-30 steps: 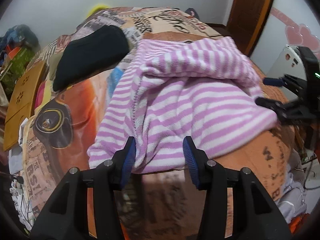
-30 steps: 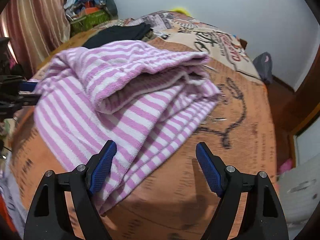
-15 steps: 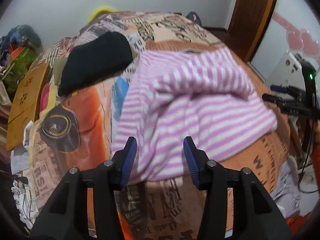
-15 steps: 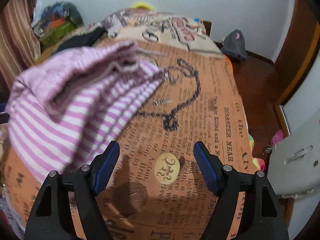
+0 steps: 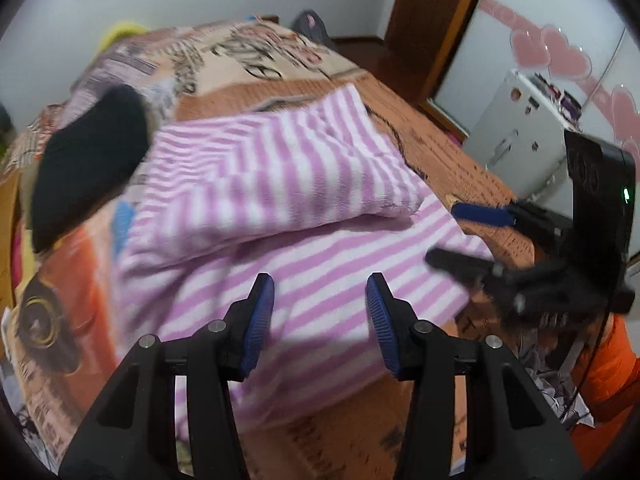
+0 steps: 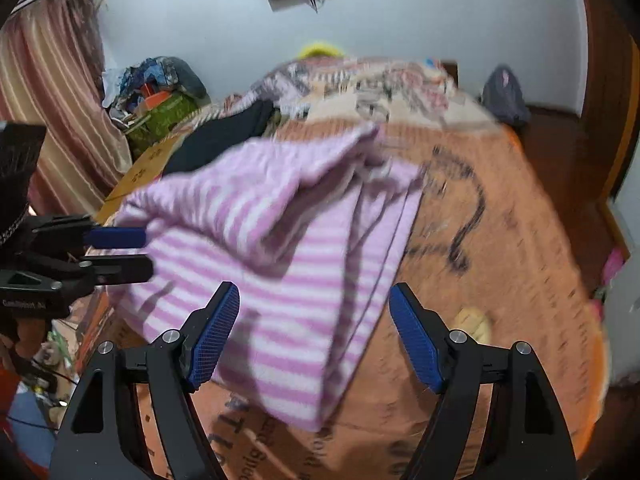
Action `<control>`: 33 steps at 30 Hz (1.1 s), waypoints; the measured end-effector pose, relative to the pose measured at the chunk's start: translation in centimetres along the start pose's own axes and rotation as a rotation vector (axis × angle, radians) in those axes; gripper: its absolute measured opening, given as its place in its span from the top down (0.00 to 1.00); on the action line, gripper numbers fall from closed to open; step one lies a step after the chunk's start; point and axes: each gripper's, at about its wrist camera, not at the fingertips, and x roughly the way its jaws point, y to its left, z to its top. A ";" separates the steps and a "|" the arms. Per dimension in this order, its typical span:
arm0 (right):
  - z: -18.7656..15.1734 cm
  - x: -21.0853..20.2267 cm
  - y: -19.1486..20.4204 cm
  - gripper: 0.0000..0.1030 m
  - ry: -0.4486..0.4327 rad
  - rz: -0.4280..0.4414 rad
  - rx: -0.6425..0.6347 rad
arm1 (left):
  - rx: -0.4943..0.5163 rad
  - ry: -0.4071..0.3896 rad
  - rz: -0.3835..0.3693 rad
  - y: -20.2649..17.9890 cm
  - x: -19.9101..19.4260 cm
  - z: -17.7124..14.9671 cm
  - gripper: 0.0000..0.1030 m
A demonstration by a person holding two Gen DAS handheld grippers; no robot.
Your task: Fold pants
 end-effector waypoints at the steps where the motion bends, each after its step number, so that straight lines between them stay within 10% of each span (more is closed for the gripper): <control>1: -0.3 0.2 -0.2 0.28 0.000 0.008 0.020 | 0.011 0.007 0.011 -0.1 0.8 0.4 0.54; 26: -0.9 0.4 -1.5 0.22 -0.014 0.070 0.102 | -0.167 -0.010 0.193 11.2 7.0 11.8 0.57; 33: -0.6 0.5 -1.7 0.21 -0.015 0.056 0.111 | -0.236 -0.072 0.196 13.7 3.4 11.6 0.57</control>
